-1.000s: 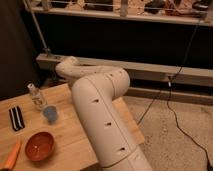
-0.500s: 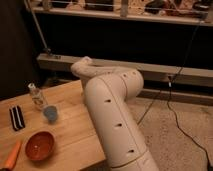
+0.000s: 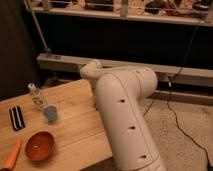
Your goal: Wipe the white sponge on the table
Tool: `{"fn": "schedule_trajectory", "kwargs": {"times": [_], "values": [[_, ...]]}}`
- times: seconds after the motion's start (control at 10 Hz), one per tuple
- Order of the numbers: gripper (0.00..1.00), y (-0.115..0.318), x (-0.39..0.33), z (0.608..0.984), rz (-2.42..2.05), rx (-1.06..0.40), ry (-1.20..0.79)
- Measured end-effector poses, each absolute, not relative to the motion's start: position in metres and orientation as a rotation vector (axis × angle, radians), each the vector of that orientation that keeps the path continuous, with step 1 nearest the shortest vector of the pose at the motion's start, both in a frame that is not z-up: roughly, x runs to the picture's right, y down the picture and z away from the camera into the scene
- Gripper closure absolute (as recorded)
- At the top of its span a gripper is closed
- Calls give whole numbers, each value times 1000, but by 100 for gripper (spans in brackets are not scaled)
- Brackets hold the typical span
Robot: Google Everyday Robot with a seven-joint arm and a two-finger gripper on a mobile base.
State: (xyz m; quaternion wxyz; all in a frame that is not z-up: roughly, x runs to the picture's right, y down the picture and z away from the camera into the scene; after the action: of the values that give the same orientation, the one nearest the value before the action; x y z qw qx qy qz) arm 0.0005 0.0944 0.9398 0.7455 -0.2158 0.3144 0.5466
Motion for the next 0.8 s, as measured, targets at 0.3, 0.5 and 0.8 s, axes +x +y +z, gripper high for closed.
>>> {"fn": "schedule_trajectory", "kwargs": {"times": [0.3,0.5,0.8], "values": [[100,145,8,925,1182,-531,716],[100,171,4,914,1152,-568,713],[100,199,-24,895,1064,-633,664]]}}
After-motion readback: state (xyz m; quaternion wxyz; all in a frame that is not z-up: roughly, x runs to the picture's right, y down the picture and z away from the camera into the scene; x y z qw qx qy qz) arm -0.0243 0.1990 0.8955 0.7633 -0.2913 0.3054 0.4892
